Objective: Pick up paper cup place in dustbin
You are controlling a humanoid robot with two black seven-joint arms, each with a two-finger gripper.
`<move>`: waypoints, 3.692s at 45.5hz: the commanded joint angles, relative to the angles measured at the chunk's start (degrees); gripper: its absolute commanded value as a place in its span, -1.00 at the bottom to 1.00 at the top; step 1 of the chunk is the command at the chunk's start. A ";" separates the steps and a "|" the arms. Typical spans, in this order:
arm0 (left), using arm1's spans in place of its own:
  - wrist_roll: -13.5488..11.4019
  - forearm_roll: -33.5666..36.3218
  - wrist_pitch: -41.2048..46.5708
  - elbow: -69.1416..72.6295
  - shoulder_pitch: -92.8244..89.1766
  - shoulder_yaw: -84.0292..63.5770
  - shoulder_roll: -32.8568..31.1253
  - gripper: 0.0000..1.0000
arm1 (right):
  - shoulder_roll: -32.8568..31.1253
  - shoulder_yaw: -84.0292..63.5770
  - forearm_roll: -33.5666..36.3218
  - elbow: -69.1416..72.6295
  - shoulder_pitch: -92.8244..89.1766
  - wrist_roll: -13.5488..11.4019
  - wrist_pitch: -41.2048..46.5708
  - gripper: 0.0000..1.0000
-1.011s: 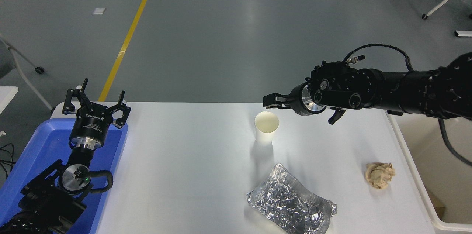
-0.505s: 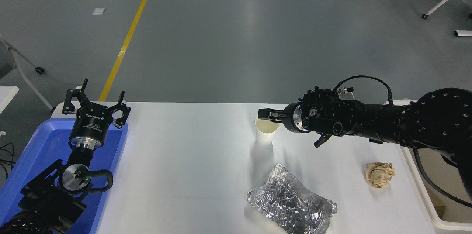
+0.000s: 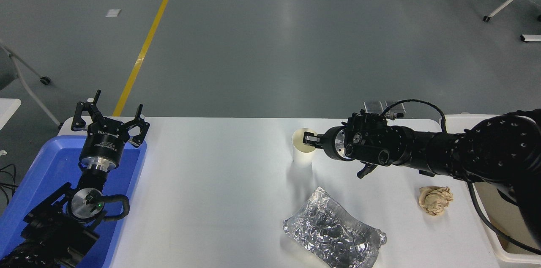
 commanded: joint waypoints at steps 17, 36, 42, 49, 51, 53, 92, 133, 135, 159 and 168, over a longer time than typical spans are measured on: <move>0.00 0.00 0.00 0.00 0.00 0.00 0.00 1.00 | -2.59 -1.22 0.20 7.46 9.56 -0.09 3.45 -1.00; 0.00 0.00 0.00 -0.08 0.09 0.00 0.09 1.00 | -23.87 -14.32 4.77 37.61 57.10 0.08 32.26 -1.00; 0.00 0.00 0.00 0.00 0.09 0.00 0.09 1.00 | -25.10 -15.55 6.35 39.64 67.04 0.08 41.94 -1.00; 0.00 0.00 0.00 0.00 0.09 0.00 0.09 1.00 | -25.01 -15.64 6.35 40.34 71.80 0.08 42.65 -1.00; 0.00 0.00 0.00 0.00 0.09 0.00 0.09 1.00 | -24.92 -15.64 6.35 40.52 72.41 -0.01 42.65 -1.00; 0.00 0.00 0.00 0.00 0.09 0.00 0.09 1.00 | -24.75 -15.64 6.35 40.61 72.85 -0.01 42.65 -1.00; 0.00 0.00 0.00 0.00 0.09 0.00 0.00 1.00 | -59.72 -24.26 -18.43 27.17 58.63 0.17 42.65 -1.00; 0.00 0.00 0.00 0.00 0.09 0.00 0.09 1.00 | -48.67 16.87 -5.95 -10.18 -20.91 1.75 4.59 -1.00; 0.00 0.00 0.00 0.00 0.09 0.00 0.09 1.00 | -46.91 18.46 -5.95 -11.94 -22.76 1.75 4.50 -1.00; 0.00 0.00 0.00 0.00 0.00 0.00 0.09 1.00 | -37.23 29.88 -5.78 -19.86 -32.79 1.75 2.31 -1.00; 0.00 0.00 0.00 -0.08 0.00 0.00 0.09 1.00 | -36.88 30.42 -5.86 -19.51 -32.62 1.75 2.39 -0.71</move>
